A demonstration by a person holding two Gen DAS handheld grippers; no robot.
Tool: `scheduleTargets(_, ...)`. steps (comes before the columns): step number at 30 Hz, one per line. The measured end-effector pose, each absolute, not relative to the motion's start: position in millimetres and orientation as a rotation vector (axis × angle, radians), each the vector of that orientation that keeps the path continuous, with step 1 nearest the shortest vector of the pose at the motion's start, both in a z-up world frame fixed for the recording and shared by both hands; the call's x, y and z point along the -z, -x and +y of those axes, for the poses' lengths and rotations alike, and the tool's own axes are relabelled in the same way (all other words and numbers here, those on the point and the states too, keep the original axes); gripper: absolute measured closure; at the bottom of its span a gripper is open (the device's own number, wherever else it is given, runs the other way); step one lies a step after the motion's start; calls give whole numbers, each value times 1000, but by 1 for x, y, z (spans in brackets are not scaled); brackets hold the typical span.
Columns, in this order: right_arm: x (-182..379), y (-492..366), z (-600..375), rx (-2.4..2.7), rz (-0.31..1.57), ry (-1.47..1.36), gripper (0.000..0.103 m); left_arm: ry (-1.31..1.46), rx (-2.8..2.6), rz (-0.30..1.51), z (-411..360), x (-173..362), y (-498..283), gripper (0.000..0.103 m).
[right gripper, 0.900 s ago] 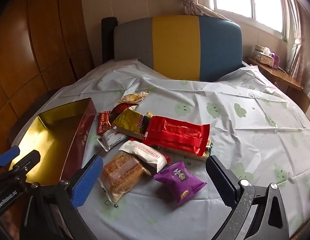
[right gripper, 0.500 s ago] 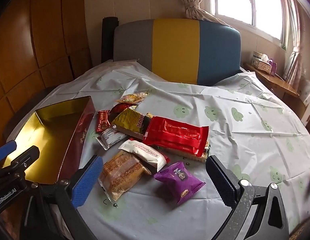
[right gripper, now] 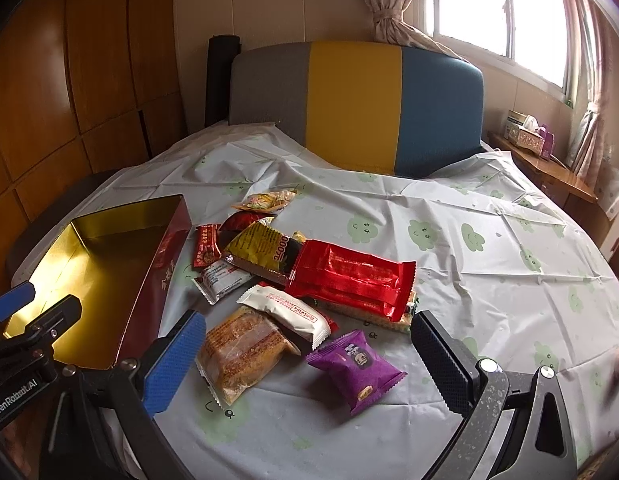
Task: Organize snacks
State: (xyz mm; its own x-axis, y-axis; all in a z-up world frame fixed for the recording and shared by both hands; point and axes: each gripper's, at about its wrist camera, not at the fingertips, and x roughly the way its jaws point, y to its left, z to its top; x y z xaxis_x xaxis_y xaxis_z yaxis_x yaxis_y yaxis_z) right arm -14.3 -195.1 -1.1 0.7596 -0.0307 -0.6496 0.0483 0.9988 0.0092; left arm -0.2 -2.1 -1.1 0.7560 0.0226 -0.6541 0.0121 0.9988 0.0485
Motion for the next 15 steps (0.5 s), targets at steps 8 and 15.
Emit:
scheduleTargets(8,-2,16,-197,47,691,-23,0,-56,-8,709,-4,1,2,26)
scheduleTargets(15,-4,17,-200,48,679,-25,0,-57,-6,710,-5,1,3,26)
